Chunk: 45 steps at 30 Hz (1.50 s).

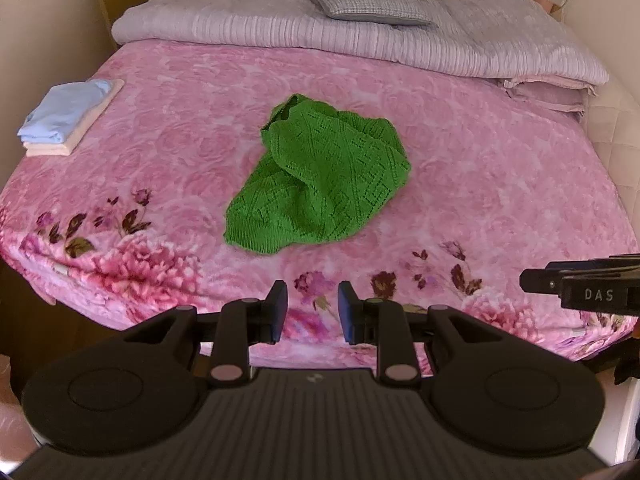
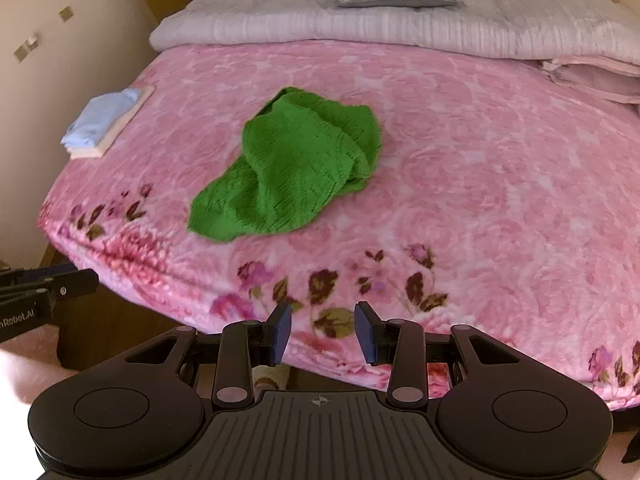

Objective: Fold clothes

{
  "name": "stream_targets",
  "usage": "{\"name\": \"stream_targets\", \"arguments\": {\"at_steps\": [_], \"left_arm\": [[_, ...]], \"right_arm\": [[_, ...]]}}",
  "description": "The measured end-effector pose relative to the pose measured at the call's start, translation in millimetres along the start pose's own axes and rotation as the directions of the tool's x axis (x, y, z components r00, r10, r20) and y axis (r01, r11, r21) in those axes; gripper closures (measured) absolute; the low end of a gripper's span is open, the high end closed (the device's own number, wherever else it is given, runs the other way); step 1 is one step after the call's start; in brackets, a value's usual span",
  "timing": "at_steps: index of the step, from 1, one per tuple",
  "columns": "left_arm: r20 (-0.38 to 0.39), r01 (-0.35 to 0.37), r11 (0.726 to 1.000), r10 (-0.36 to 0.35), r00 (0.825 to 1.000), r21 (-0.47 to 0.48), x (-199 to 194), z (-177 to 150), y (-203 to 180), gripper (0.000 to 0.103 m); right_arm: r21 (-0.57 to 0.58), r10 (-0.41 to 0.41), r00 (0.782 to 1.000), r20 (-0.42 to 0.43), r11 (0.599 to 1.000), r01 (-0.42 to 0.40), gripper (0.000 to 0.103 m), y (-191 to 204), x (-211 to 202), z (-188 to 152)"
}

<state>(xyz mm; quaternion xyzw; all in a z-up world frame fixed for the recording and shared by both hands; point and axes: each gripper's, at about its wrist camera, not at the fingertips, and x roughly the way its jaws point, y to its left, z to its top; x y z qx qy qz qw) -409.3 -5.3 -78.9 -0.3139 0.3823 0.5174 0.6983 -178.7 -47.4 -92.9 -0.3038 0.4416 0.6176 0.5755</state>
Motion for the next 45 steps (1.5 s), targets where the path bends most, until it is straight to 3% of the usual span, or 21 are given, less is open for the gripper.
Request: {"name": "stream_targets", "arguments": {"at_steps": [14, 19, 25, 28, 32, 37, 42, 43, 44, 45], "left_arm": [[-0.093, 0.062, 0.998, -0.061, 0.994, 0.01, 111, 87, 121, 0.081], [-0.14, 0.128, 0.991, -0.122, 0.983, 0.03, 163, 113, 158, 0.081], [-0.23, 0.2, 0.979, -0.188, 0.955, 0.029, 236, 111, 185, 0.081], [-0.27, 0.217, 0.976, -0.203, 0.941, 0.021, 263, 104, 194, 0.081], [-0.298, 0.226, 0.974, -0.217, 0.93, -0.005, 290, 96, 204, 0.081], [-0.296, 0.232, 0.973, -0.226, 0.928, -0.014, 307, 96, 209, 0.081], [-0.277, 0.23, 0.973, -0.226, 0.934, -0.02, 315, 95, 209, 0.081], [-0.275, 0.224, 0.974, -0.221, 0.936, -0.02, 316, 96, 207, 0.081], [-0.274, 0.216, 0.976, -0.213, 0.938, -0.02, 318, 96, 206, 0.081], [-0.272, 0.207, 0.978, -0.205, 0.94, -0.02, 319, 97, 206, 0.081]], "right_arm": [[0.2, -0.037, 0.999, 0.029, 0.979, 0.03, 0.064, 27, 82, 80], [0.245, -0.067, 0.997, -0.048, 0.967, 0.077, 0.064, 45, 129, 99], [0.221, -0.126, 0.981, -0.151, 0.963, 0.157, 0.064, 69, 207, 100], [0.21, -0.132, 0.981, -0.141, 0.965, 0.16, 0.063, 80, 237, 103], [0.158, -0.153, 0.981, -0.115, 0.973, 0.171, 0.052, 94, 269, 115], [0.063, -0.206, 0.977, -0.052, 0.976, 0.209, 0.05, 106, 299, 126], [0.058, -0.24, 0.971, -0.01, 0.969, 0.24, 0.05, 104, 331, 125], [0.055, -0.23, 0.973, -0.003, 0.972, 0.23, 0.053, 104, 335, 124], [0.049, -0.217, 0.976, 0.004, 0.975, 0.216, 0.083, 104, 338, 122], [0.03, -0.191, 0.981, 0.015, 0.981, 0.191, 0.097, 104, 339, 120]]}}
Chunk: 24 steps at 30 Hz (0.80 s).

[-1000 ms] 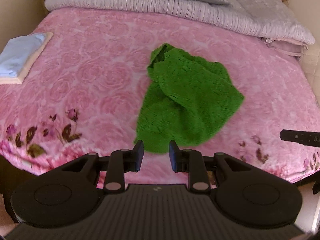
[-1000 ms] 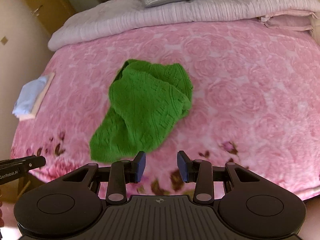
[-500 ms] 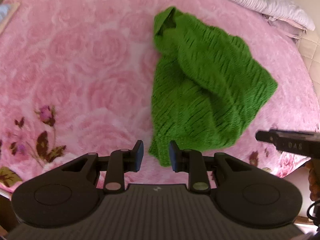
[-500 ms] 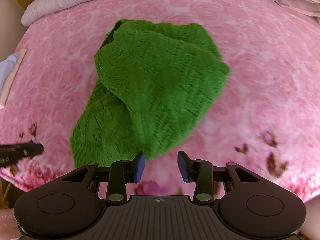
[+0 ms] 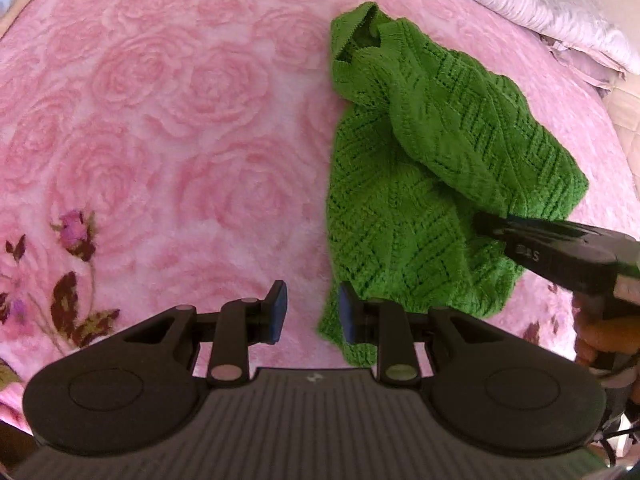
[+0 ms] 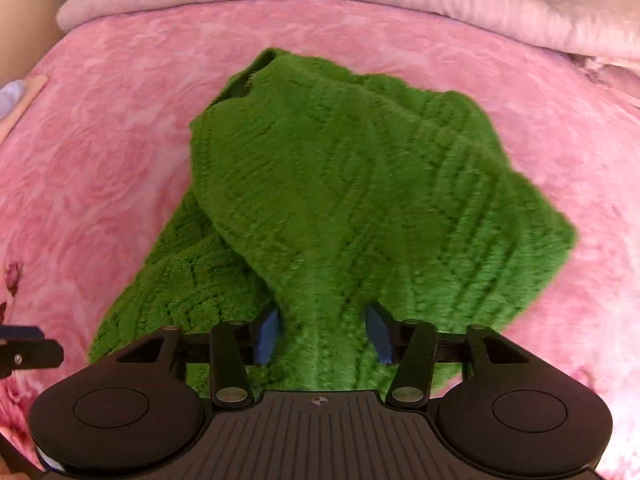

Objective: Fold clothes

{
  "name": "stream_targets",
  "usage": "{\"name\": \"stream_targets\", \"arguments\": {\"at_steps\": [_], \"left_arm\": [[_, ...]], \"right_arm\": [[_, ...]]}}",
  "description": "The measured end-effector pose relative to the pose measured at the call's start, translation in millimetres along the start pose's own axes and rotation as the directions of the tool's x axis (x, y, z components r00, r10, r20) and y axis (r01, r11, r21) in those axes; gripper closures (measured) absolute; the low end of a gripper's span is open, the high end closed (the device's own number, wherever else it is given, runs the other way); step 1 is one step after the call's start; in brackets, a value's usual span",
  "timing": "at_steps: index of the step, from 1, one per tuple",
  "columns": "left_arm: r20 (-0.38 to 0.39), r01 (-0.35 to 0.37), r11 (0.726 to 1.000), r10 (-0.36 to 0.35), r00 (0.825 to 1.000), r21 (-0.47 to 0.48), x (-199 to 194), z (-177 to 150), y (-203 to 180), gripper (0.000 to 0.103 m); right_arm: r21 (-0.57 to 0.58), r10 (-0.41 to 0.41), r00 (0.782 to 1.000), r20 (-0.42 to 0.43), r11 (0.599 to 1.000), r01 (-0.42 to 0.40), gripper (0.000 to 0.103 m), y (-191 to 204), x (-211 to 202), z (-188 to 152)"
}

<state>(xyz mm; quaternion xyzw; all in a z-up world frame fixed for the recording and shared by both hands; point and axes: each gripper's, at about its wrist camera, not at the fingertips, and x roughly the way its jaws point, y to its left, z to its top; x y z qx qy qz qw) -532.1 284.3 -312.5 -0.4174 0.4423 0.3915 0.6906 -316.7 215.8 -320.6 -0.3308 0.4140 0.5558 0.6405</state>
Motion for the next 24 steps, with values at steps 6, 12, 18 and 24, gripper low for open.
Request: {"name": "stream_targets", "arguments": {"at_steps": [6, 12, 18, 24], "left_arm": [[0.017, -0.029, 0.999, 0.029, 0.999, -0.021, -2, 7, -8, 0.081], [0.058, -0.031, 0.999, 0.031, 0.998, 0.005, -7, 15, -41, 0.081], [0.038, 0.01, 0.998, -0.013, 0.999, 0.061, 14, 14, -93, 0.081], [-0.012, 0.036, 0.994, -0.035, 0.999, 0.099, 39, 3, -132, 0.081]], "right_arm": [[0.075, 0.156, 0.976, 0.155, 0.983, -0.169, 0.098, -40, -47, -3], [0.498, -0.055, 0.92, 0.387, 0.852, -0.159, 0.099, -181, -142, -20], [0.836, -0.258, 0.951, -0.171, 0.472, 0.278, 0.095, -329, -135, -108], [0.735, -0.233, 0.942, -0.243, 0.59, 0.335, 0.072, -337, -117, -134]]}}
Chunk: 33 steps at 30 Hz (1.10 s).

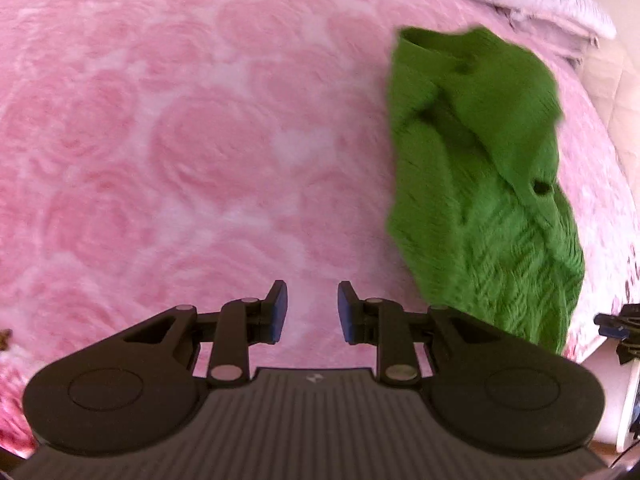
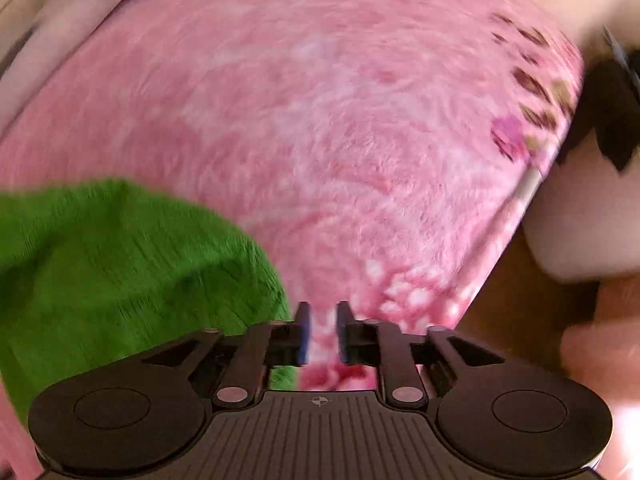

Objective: Fold clothes

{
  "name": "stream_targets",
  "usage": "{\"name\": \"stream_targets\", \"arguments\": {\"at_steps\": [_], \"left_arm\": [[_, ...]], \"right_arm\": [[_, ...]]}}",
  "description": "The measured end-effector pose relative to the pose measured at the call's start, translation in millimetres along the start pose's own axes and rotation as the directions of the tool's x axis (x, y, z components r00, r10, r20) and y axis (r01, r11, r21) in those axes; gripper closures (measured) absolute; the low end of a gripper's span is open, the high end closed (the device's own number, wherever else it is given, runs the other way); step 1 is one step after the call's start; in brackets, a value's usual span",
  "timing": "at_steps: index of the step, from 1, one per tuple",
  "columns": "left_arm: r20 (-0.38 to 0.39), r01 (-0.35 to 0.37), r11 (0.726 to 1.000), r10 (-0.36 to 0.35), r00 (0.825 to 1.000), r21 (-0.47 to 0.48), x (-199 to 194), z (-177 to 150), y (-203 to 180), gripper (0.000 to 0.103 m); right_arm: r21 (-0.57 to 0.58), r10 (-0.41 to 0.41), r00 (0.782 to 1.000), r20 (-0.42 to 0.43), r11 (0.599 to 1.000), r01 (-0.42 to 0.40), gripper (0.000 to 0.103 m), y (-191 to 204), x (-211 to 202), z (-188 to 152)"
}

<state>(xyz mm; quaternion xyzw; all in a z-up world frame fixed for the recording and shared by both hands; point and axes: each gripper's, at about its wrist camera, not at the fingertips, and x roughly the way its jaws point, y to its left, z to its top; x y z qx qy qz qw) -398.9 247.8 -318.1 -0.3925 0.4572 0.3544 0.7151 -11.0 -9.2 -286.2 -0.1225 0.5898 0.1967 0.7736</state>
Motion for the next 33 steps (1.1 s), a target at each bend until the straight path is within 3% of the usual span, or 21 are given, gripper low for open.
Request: {"name": "stream_targets", "arguments": {"at_steps": [1, 6, 9, 11, 14, 18, 20, 21, 26, 28, 29, 30, 31, 32, 33], "left_arm": [[-0.007, 0.004, 1.0, -0.004, 1.0, -0.002, 3, -1, -3, 0.081], [-0.022, 0.014, 1.0, -0.014, 1.0, -0.017, 15, -7, -17, 0.081], [-0.027, 0.005, 1.0, -0.005, 1.0, -0.009, 20, -6, -25, 0.081], [-0.03, 0.0, 1.0, 0.0, 1.0, -0.002, 23, -6, -28, 0.081], [-0.033, -0.005, 1.0, 0.005, 0.999, 0.0, 26, -5, -30, 0.081], [-0.031, -0.007, 1.0, 0.007, 0.999, 0.01, 29, -2, -33, 0.081], [-0.022, -0.001, 1.0, 0.001, 1.0, 0.018, 31, 3, -36, 0.081], [-0.014, 0.001, 1.0, -0.001, 1.0, 0.025, 31, 7, -38, 0.081], [0.039, 0.009, 0.999, -0.011, 0.999, 0.053, 35, 33, -48, 0.081], [0.052, 0.008, 0.998, -0.011, 0.999, 0.064, 39, 41, -53, 0.081], [0.055, 0.007, 0.997, -0.011, 0.998, 0.071, 41, 45, -56, 0.081], [0.056, 0.008, 0.997, -0.012, 0.998, 0.076, 41, 48, -59, 0.081], [0.057, 0.009, 0.997, -0.014, 0.998, 0.082, 42, 50, -61, 0.081], [0.057, 0.01, 0.996, -0.015, 0.998, 0.088, 42, 53, -64, 0.081], [0.057, 0.01, 0.996, -0.015, 0.998, 0.093, 43, 56, -66, 0.081]], "right_arm": [[-0.042, 0.019, 1.0, -0.005, 0.999, -0.019, 0.066, 5, 3, -3], [-0.232, 0.091, 0.996, -0.018, 0.968, -0.093, 0.064, 24, 14, -19], [-0.384, 0.09, 0.996, 0.012, 0.92, -0.079, 0.062, 45, 20, -25], [-0.491, 0.064, 0.996, 0.06, 0.87, -0.026, 0.061, 58, 28, -26], [-0.659, 0.049, 0.982, 0.185, 0.747, 0.087, 0.058, 80, 35, -31], [-0.826, 0.116, 0.953, 0.281, 0.535, 0.179, 0.055, 104, 39, -46], [-0.867, 0.151, 0.944, 0.292, 0.458, 0.195, 0.053, 112, 41, -53], [-0.877, 0.168, 0.942, 0.291, 0.44, 0.193, 0.053, 114, 41, -55], [-0.9, 0.239, 0.929, 0.284, 0.402, 0.171, 0.052, 126, 43, -49], [-0.917, 0.249, 0.934, 0.257, 0.367, 0.154, 0.052, 130, 50, -44], [-0.929, 0.259, 0.938, 0.228, 0.346, 0.13, 0.061, 130, 53, -40], [-0.94, 0.269, 0.943, 0.198, 0.324, 0.105, 0.079, 131, 57, -35], [-0.929, 0.29, 0.939, 0.183, 0.365, 0.068, 0.1, 128, 54, -25], [-0.903, 0.317, 0.932, 0.174, 0.429, 0.023, 0.1, 124, 49, -13], [-0.855, 0.357, 0.913, 0.196, 0.518, -0.019, 0.1, 115, 38, 4]]}}
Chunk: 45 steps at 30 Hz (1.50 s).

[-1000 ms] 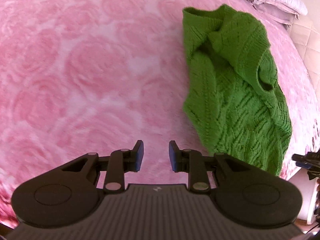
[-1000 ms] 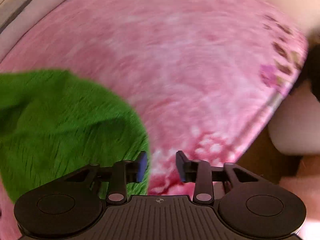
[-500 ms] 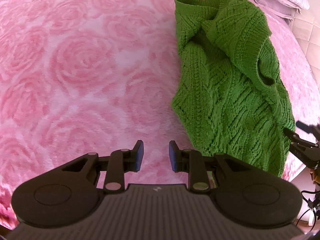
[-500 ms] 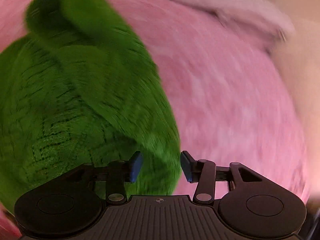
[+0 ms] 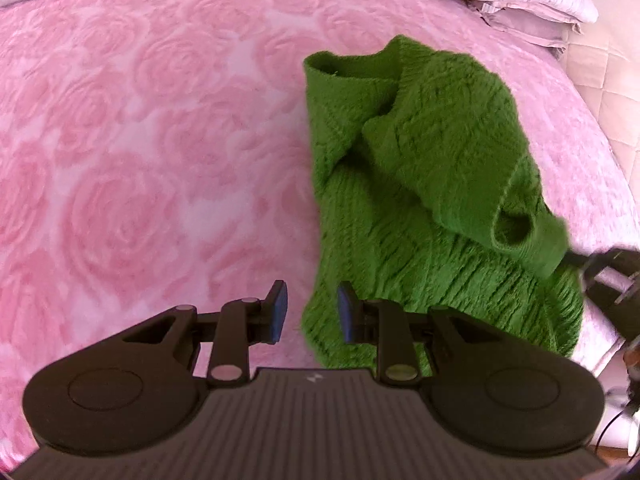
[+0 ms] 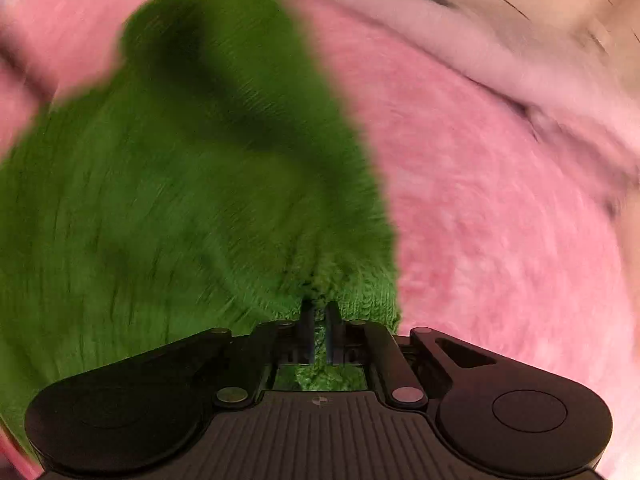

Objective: Fold clothes

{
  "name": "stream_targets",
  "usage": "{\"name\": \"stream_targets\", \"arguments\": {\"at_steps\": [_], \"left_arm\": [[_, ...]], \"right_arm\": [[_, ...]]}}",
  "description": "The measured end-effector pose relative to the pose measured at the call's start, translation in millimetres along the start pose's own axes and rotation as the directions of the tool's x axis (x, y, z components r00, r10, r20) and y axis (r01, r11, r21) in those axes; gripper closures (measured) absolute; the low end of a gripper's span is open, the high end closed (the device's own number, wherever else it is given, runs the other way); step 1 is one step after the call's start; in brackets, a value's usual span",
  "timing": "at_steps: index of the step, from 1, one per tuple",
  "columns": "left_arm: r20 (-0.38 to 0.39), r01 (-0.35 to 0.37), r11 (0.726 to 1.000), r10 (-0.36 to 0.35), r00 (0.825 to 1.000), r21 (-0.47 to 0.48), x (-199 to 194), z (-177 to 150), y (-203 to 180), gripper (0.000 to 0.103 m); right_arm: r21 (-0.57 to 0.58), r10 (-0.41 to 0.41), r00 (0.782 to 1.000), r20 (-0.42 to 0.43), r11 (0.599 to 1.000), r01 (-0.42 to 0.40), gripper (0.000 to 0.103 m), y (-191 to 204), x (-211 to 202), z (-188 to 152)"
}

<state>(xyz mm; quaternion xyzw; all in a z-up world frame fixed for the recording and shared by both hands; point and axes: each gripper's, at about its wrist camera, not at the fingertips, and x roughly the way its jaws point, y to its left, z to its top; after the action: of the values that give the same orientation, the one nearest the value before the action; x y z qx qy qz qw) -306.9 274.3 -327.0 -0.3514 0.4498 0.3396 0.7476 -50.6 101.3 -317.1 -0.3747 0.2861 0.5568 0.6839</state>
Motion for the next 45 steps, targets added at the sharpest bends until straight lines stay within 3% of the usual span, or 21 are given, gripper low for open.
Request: {"name": "stream_targets", "arguments": {"at_steps": [2, 4, 6, 8, 10, 11, 12, 14, 15, 17, 22, 27, 28, 29, 30, 34, 38, 41, 42, 44, 45], "left_arm": [[-0.001, 0.001, 1.0, -0.001, 1.0, 0.01, 1, 4, -3, 0.081], [-0.003, 0.003, 1.0, -0.003, 1.0, 0.017, 4, 9, -5, 0.081], [-0.004, 0.007, 1.0, -0.007, 1.0, 0.02, 6, 15, -8, 0.081], [-0.003, 0.015, 1.0, -0.015, 1.0, 0.027, 10, 20, -12, 0.081], [-0.002, 0.026, 0.999, -0.026, 1.0, 0.045, 15, 26, -16, 0.081], [-0.004, 0.028, 0.998, -0.028, 1.0, 0.055, 19, 30, -19, 0.081], [-0.004, 0.03, 0.998, -0.03, 1.0, 0.063, 23, 33, -21, 0.081], [0.001, 0.036, 0.997, -0.036, 0.999, 0.063, 29, 42, -20, 0.081], [0.005, 0.039, 0.998, -0.04, 0.999, 0.055, 30, 47, -19, 0.081], [0.012, 0.045, 0.998, -0.045, 0.999, 0.039, 33, 56, -16, 0.081], [0.021, 0.035, 0.999, -0.035, 0.999, 0.028, 37, 74, -6, 0.081], [0.007, 0.031, 0.999, -0.031, 0.999, 0.011, 43, 78, 4, 0.081], [0.0, 0.032, 0.999, -0.032, 0.999, 0.003, 45, 78, 7, 0.081], [-0.007, 0.032, 0.999, -0.032, 0.999, -0.002, 47, 78, 9, 0.081], [-0.013, 0.032, 0.999, -0.032, 0.999, -0.006, 48, 78, 10, 0.081], [-0.008, 0.033, 0.999, -0.033, 0.999, 0.003, 49, 88, 11, 0.081], [0.02, 0.052, 0.998, -0.052, 0.998, 0.025, 52, 111, 5, 0.081], [0.037, 0.082, 0.995, -0.084, 0.996, 0.065, 57, 129, -8, 0.081], [0.039, 0.094, 0.992, -0.098, 0.994, 0.08, 60, 134, -14, 0.081], [0.035, 0.12, 0.987, -0.124, 0.992, 0.103, 65, 139, -25, 0.081], [0.027, 0.132, 0.985, -0.136, 0.99, 0.112, 68, 140, -29, 0.08]], "right_arm": [[0.224, -0.086, 0.993, 0.076, 0.972, 0.067, 0.101, -45, -21, 6], [0.456, -0.171, 0.982, 0.078, 0.882, 0.117, 0.101, -92, -33, 1], [0.661, -0.312, 0.948, -0.057, 0.7, 0.27, 0.103, -134, -33, -18], [0.8, -0.352, 0.898, -0.264, 0.441, 0.408, 0.103, -181, -27, -46], [0.89, -0.195, 0.938, -0.288, 0.306, 0.337, 0.102, -211, -24, -74], [0.901, -0.15, 0.957, -0.249, 0.325, 0.286, 0.099, -214, -26, -77], [0.88, -0.125, 0.97, -0.211, 0.407, 0.244, 0.096, -206, -28, -71], [0.798, -0.065, 0.986, -0.151, 0.581, 0.16, 0.074, -184, -30, -54], [0.779, -0.015, 0.993, -0.12, 0.619, 0.104, 0.069, -171, -28, -47], [0.782, 0.106, 0.993, -0.048, 0.622, -0.029, 0.058, -152, -24, -38], [0.694, 0.3, 0.952, 0.068, 0.671, -0.261, 0.055, -94, 1, -6], [0.699, 0.435, 0.89, 0.138, 0.594, -0.398, 0.055, -58, 40, 18], [0.692, 0.436, 0.889, 0.138, 0.6, -0.402, 0.056, -55, 46, 23], [0.68, 0.433, 0.891, 0.14, 0.612, -0.404, 0.091, -53, 50, 28], [0.66, 0.406, 0.904, 0.137, 0.643, -0.388, 0.101, -51, 49, 33], [0.608, 0.155, 0.962, 0.223, 0.749, -0.262, 0.102, -91, 14, 62], [0.619, -0.191, 0.932, 0.309, 0.784, -0.045, 0.103, -162, -20, 90], [0.659, -0.411, 0.865, 0.289, 0.741, 0.132, 0.099, -213, -29, 104], [0.69, -0.435, 0.872, 0.226, 0.703, 0.171, 0.095, -231, -24, 104], [0.746, -0.418, 0.905, 0.085, 0.629, 0.22, 0.056, -255, -17, 95], [0.783, -0.394, 0.918, 0.051, 0.586, 0.208, 0.047, -261, -17, 81]]}}
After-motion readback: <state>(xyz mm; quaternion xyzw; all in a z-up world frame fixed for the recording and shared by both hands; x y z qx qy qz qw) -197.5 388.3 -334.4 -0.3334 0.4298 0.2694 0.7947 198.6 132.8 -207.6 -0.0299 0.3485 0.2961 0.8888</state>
